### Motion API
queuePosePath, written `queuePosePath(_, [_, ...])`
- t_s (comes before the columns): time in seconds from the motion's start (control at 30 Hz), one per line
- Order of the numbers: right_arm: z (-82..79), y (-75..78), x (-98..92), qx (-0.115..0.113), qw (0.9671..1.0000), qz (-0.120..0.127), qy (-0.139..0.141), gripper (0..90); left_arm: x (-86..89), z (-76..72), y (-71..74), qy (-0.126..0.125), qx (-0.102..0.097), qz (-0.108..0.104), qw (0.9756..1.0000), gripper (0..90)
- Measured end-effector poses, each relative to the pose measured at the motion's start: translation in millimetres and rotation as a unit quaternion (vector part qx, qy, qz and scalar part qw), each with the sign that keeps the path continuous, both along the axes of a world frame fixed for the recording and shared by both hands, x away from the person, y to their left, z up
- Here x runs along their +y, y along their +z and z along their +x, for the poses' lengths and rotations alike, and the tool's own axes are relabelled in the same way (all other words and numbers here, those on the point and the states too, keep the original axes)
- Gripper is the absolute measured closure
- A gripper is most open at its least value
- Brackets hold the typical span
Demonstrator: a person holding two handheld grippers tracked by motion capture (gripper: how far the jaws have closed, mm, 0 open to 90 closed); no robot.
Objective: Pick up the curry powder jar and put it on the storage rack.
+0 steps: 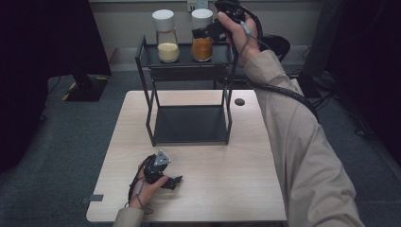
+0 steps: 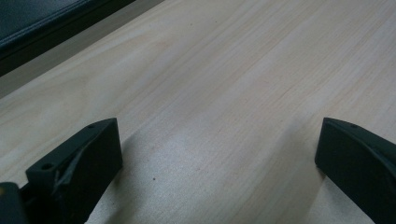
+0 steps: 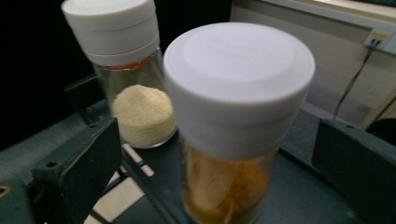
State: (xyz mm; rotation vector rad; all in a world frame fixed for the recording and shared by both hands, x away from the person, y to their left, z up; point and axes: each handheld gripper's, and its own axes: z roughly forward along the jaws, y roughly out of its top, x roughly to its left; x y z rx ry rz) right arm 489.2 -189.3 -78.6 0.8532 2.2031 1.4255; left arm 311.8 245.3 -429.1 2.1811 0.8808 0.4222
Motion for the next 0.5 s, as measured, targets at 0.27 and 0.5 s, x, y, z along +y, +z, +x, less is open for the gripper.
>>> queuePosePath(0.27, [-20.3,-15.7,-4.7,-0.002,1.0000,-0.005,-0.005,1.1,0.0,0.0,0.0,0.000,0.000,0.000,1.0000,0.1])
queuePosePath(0.5, [-35.5,-27.7,-7.7,-0.004,1.0000,0.006,-0.007,1.0,0.0,0.0,-0.1,0.000,0.000,0.000,1.0000,0.1])
